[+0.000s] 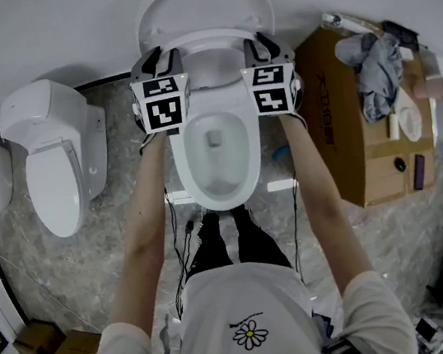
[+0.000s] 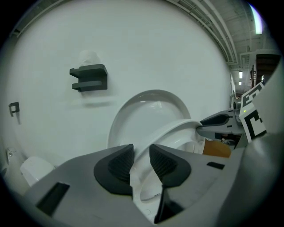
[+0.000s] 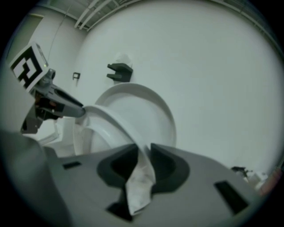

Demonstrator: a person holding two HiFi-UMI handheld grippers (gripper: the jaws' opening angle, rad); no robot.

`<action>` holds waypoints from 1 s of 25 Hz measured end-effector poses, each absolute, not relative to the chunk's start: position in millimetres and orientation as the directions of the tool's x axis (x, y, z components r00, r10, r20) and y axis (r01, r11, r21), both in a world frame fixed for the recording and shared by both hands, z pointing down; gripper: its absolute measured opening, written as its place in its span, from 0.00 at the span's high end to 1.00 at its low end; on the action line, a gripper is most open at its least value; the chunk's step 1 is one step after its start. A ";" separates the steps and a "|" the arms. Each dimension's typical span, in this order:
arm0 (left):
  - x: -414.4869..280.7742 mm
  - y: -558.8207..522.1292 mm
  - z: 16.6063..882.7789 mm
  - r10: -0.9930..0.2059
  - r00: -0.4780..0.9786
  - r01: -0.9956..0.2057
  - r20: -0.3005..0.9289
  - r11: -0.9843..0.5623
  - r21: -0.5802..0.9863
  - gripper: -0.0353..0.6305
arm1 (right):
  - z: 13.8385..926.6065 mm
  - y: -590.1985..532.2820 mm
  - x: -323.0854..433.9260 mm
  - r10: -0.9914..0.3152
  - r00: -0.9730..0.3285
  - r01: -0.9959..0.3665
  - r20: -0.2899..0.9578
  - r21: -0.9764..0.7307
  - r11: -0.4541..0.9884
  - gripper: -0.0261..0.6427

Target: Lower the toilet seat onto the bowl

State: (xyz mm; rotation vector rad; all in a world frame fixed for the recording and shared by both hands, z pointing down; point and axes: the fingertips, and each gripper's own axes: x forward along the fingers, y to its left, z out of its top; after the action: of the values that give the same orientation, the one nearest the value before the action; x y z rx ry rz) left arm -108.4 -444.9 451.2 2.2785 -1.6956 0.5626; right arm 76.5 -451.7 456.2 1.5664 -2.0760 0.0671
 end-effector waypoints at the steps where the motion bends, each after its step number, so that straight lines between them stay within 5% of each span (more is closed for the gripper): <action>1: -108.4 -439.4 450.7 -0.860 0.255 -0.953 0.442 -0.300 -0.034 0.74 | 455.5 -446.3 76.3 -0.881 -0.183 -0.905 0.437 0.274 0.324 0.81; 25: -103.8 -320.5 460.6 -0.867 0.284 -0.947 0.409 -0.321 -0.022 0.72 | 463.9 -329.2 80.1 -0.901 -0.207 -0.902 0.381 0.282 0.326 0.79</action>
State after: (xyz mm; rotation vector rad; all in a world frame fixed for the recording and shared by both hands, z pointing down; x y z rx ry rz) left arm -103.8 -320.5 460.6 2.3273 -1.6774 0.5168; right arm 80.1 -329.2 463.9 1.5850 -2.1216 0.0030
